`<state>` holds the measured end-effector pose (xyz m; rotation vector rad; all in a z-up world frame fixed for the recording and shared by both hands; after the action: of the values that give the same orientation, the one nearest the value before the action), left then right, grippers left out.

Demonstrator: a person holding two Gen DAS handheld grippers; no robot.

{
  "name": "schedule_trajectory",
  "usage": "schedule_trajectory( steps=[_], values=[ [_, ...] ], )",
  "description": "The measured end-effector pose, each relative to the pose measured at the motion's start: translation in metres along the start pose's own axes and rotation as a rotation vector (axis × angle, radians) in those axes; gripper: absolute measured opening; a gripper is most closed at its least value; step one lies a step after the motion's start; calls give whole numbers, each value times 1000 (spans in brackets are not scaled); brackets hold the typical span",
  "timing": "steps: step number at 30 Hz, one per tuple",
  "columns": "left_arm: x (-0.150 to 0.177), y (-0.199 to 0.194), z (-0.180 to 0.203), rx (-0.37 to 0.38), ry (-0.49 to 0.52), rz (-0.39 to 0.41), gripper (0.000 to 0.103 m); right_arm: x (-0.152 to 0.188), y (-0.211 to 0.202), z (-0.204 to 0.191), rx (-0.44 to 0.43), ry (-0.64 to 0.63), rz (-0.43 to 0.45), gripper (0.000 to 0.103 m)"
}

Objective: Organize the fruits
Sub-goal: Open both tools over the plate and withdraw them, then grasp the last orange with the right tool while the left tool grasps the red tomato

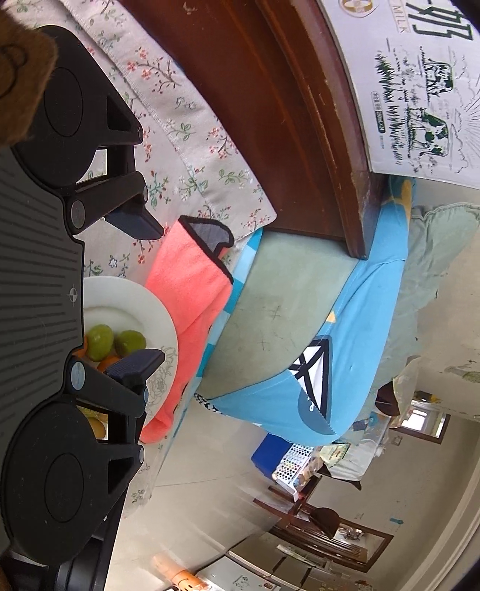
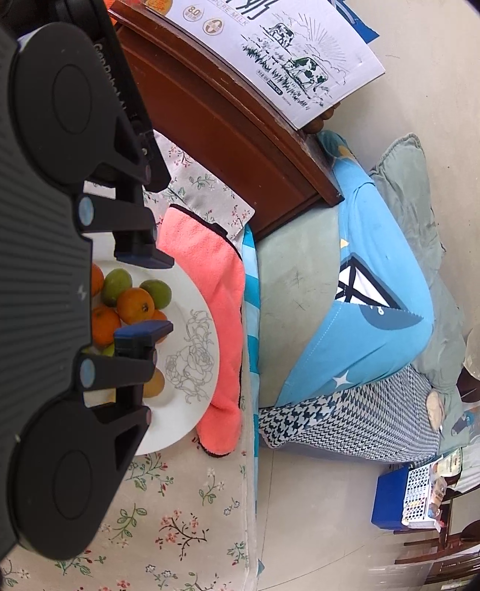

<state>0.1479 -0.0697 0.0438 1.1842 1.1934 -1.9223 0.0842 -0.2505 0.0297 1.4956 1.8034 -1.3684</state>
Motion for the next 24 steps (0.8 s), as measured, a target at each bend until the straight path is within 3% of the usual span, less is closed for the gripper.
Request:
schedule_trajectory(
  steps=[9,14,24],
  values=[
    [-3,-38,-30,-71,14,9,76,26,-18,-23,-86,-63,-53,32],
    [5,-47,-46,-125,18,-6,76,50,-22,-40,-142,-125,-103,32],
    [10,-53,-62,-140,-6,-24,76,82,-11,-62,-176,-290,-145,32]
  ],
)
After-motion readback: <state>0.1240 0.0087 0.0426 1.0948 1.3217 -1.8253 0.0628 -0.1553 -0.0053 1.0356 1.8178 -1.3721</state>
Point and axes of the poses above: each gripper's, at about its wrist camera, not at the fingertips, and y roughly the way its jaws point, z to its right, x to its underside, the point moved 1 cm from there along y, roughly the way its jaws point, and after that the axes turned 15 degrees about z, right-handed, at the moved point
